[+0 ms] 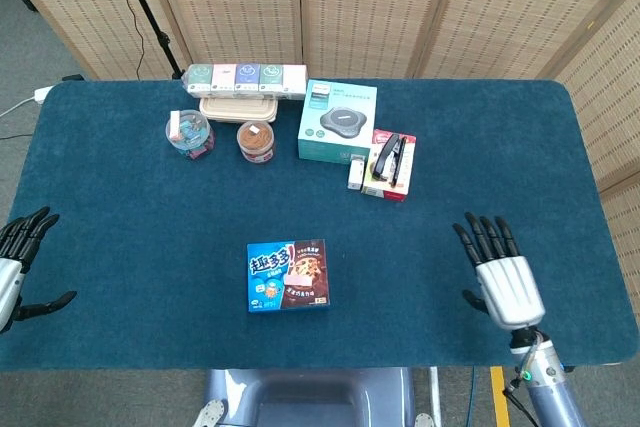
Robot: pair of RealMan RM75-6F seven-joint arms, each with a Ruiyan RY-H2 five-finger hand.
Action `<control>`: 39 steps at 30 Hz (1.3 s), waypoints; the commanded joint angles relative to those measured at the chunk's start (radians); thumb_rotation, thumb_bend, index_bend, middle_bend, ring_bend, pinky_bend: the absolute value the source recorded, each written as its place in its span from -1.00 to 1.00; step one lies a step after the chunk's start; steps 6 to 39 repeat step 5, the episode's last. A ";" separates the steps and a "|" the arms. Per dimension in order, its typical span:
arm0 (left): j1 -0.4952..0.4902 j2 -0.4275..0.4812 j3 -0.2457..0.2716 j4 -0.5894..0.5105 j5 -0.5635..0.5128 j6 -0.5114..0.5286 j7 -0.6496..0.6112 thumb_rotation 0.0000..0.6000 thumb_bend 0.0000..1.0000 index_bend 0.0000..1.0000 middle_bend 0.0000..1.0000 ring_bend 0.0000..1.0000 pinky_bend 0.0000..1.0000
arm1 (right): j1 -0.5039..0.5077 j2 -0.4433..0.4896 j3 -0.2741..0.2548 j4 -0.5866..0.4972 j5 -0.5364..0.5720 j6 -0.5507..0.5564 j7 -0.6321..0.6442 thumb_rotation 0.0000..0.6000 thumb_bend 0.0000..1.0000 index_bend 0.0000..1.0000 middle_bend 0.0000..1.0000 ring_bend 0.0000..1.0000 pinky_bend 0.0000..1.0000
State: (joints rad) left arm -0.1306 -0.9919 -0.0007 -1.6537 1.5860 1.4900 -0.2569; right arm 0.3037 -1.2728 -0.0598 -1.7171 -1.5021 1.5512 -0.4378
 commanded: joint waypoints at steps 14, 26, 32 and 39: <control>0.008 -0.023 -0.022 -0.028 -0.068 -0.015 0.065 1.00 -0.75 -1.00 -1.00 -1.00 -1.00 | -0.098 0.026 -0.018 0.113 -0.023 0.066 0.114 1.00 -1.00 -0.99 -1.00 -1.00 -1.00; 0.008 -0.023 -0.022 -0.028 -0.068 -0.015 0.065 1.00 -0.75 -1.00 -1.00 -1.00 -1.00 | -0.098 0.026 -0.018 0.113 -0.023 0.066 0.114 1.00 -1.00 -0.99 -1.00 -1.00 -1.00; 0.008 -0.023 -0.022 -0.028 -0.068 -0.015 0.065 1.00 -0.75 -1.00 -1.00 -1.00 -1.00 | -0.098 0.026 -0.018 0.113 -0.023 0.066 0.114 1.00 -1.00 -0.99 -1.00 -1.00 -1.00; 0.008 -0.023 -0.022 -0.028 -0.068 -0.015 0.065 1.00 -0.75 -1.00 -1.00 -1.00 -1.00 | -0.098 0.026 -0.018 0.113 -0.023 0.066 0.114 1.00 -1.00 -0.99 -1.00 -1.00 -1.00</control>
